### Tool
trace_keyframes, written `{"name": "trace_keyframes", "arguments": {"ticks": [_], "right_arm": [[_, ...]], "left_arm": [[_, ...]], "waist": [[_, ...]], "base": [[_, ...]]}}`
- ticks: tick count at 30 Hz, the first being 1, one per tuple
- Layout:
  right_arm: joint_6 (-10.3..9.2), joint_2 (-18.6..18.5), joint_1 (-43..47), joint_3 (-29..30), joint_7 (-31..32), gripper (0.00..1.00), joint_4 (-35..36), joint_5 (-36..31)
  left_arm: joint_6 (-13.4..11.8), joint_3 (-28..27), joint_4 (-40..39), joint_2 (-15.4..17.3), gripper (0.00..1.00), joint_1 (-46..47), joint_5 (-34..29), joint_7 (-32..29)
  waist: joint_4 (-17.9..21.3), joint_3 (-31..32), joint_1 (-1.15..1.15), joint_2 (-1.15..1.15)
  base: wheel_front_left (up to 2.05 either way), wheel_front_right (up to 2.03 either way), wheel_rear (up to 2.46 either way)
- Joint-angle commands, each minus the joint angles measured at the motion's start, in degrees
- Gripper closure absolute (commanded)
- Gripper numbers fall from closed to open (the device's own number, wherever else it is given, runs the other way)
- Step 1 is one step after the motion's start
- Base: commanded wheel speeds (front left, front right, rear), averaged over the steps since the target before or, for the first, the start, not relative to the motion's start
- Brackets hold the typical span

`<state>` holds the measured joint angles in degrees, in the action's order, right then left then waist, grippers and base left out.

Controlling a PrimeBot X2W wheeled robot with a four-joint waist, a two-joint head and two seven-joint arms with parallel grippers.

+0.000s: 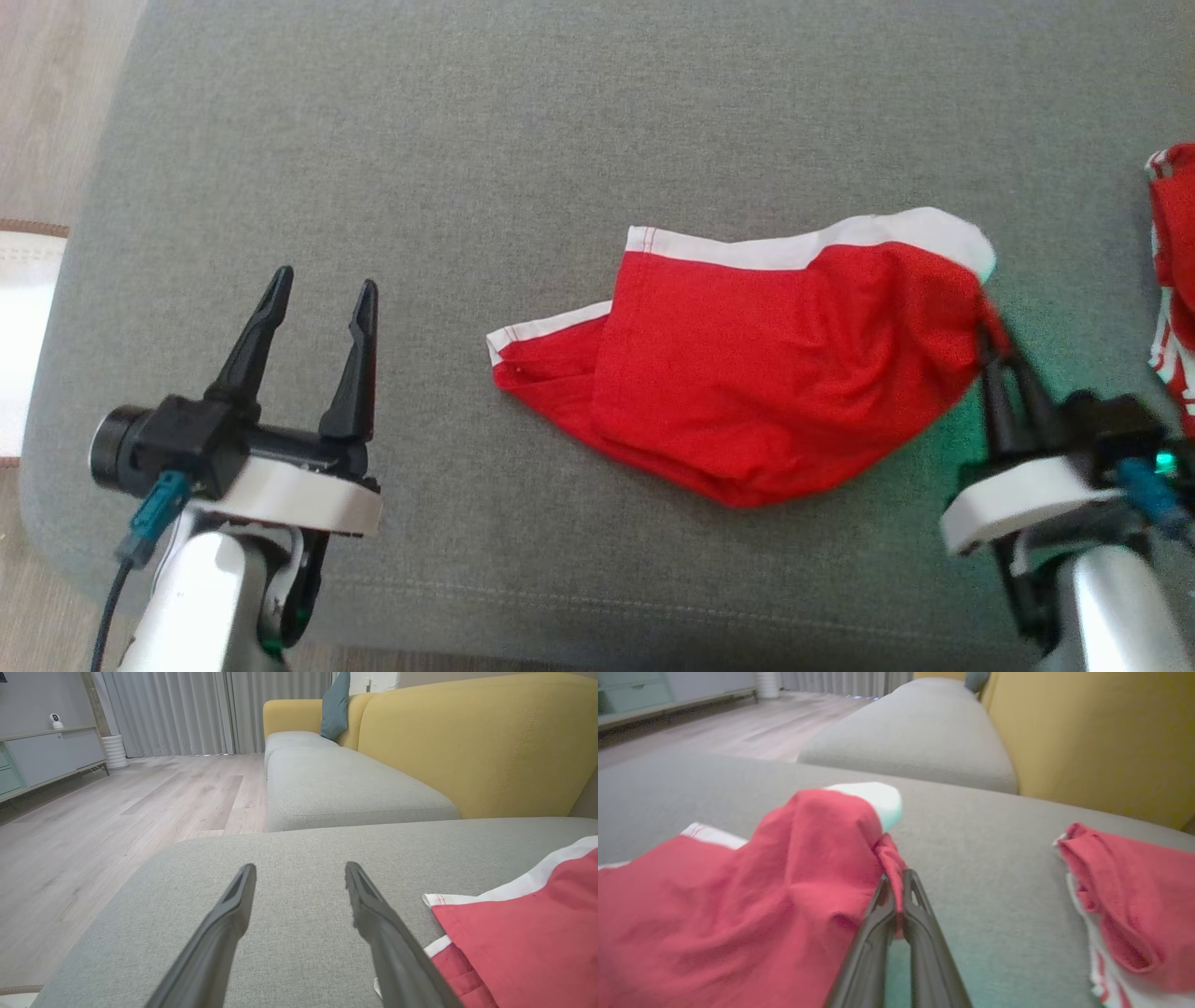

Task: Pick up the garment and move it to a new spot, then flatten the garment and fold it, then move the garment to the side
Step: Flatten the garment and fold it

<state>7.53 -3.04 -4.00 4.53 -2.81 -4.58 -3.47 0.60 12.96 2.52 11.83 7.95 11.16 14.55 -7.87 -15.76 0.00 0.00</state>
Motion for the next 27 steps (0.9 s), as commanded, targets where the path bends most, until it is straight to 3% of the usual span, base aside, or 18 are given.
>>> {"name": "trace_keyframes", "arguments": {"ticks": [1, 6, 7, 9, 10, 11, 12, 19, 27], "right_arm": [[-0.04, -0.6, 1.0, -3.2, 1.4, 1.00, 1.1, -1.0], [-0.04, -0.2, 3.5, -6.1, 6.7, 0.98, -1.8, -1.4], [-0.04, -0.1, 3.9, -6.1, 7.3, 0.89, -2.0, -1.2], [-0.04, 0.0, 4.5, -6.0, 8.1, 0.55, -2.2, -0.3], [-0.04, 0.0, 4.8, -5.8, 8.1, 0.12, -2.0, 0.1], [-0.04, 0.0, 4.8, -5.8, 8.1, 0.12, -2.0, 0.1], [-0.04, 0.1, 5.1, -5.6, 8.0, 0.00, -1.7, 0.6], [-0.04, 0.1, 6.7, -3.8, 1.1, 0.00, 4.5, 7.7], [-0.04, 0.2, 6.2, -4.2, -3.1, 0.00, 11.2, 10.3]], "left_arm": [[0.4, -2.6, -1.4, 0.5, 0.00, 2.5, -0.6, 0.4], [0.9, -3.0, -1.1, 0.1, 0.00, 2.7, -0.7, 0.4], [1.0, -3.0, -1.1, 0.0, 0.00, 2.7, -0.8, 0.4], [1.2, -3.2, -0.9, -0.1, 0.00, 2.8, -0.9, 0.4], [1.3, -3.2, -0.8, -0.2, 0.00, 2.8, -1.0, 0.4], [1.3, -3.2, -0.8, -0.2, 0.00, 2.8, -1.0, 0.4], [1.4, -3.3, -0.7, -0.3, 0.00, 2.7, -1.1, 0.4], [1.7, -3.7, -0.4, -0.5, 0.00, 2.1, -1.7, 0.4], [1.5, -4.1, -0.6, -0.4, 0.00, 0.9, -2.4, 0.4]], "waist": [[-0.1, -0.3, 0.00, 0.00], [-0.2, -0.6, 0.00, 0.00], [-0.2, -0.6, 0.00, 0.00], [-0.2, -0.6, 0.00, 0.00], [-0.2, -0.6, 0.00, 0.00], [-0.2, -0.6, 0.00, 0.00], [-0.2, -0.5, 0.00, 0.00], [-0.1, 0.6, 0.00, 0.00], [0.5, 2.5, 0.00, 0.00]], "base": [[0.00, 0.00, 0.00], [0.00, 0.00, 0.00], [0.00, 0.00, 0.00], [0.00, 0.00, 0.00], [0.00, 0.00, 0.00], [0.00, 0.00, 0.00], [0.00, 0.00, 0.00], [0.00, 0.00, 0.00], [0.00, 0.00, 0.00]]}}
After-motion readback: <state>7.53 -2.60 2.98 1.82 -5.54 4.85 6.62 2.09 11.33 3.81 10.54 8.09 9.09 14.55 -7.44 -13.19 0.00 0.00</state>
